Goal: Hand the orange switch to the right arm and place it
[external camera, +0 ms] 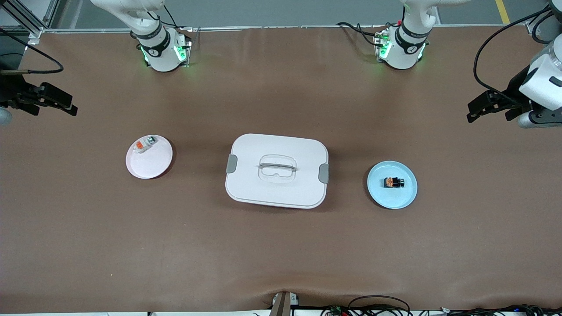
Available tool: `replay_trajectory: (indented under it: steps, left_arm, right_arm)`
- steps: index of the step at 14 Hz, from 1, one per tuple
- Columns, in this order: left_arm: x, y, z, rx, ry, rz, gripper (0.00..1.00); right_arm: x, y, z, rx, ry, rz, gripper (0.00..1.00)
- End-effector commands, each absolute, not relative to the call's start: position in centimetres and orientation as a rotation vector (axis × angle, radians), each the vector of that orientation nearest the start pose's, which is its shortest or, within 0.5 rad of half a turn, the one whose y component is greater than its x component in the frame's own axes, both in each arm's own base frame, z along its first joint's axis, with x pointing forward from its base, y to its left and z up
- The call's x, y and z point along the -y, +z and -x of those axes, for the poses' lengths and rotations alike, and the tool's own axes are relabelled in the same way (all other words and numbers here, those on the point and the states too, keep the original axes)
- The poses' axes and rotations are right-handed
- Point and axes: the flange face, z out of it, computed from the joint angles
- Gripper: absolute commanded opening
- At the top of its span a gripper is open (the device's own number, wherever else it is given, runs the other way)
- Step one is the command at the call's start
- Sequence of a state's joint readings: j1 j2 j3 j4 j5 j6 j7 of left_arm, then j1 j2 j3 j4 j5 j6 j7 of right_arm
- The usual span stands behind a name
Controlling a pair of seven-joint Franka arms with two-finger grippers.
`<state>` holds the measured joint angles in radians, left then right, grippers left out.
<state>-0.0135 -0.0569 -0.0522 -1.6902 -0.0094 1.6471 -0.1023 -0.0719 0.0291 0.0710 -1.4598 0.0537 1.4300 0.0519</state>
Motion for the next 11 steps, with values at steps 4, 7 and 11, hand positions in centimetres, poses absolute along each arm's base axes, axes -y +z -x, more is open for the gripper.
replay_trajectory:
  steps: [4, 7, 11]
  left_arm:
    - [3.7, 60.9, -54.3, 0.052, -0.006, 3.148, 1.0]
    - [3.8, 60.4, -54.3, 0.047, 0.025, 3.147, 1.0]
    - [3.7, 59.5, -54.0, 0.079, 0.101, 3.153, 1.0]
  right_arm:
    - [-0.3, 65.6, -54.7, -0.057, 0.032, 3.081, 1.0]
    - [-0.7, 65.7, -54.6, -0.015, 0.034, 3.096, 1.0]
    - [-0.9, 65.6, -54.6, 0.054, 0.036, 3.112, 1.0]
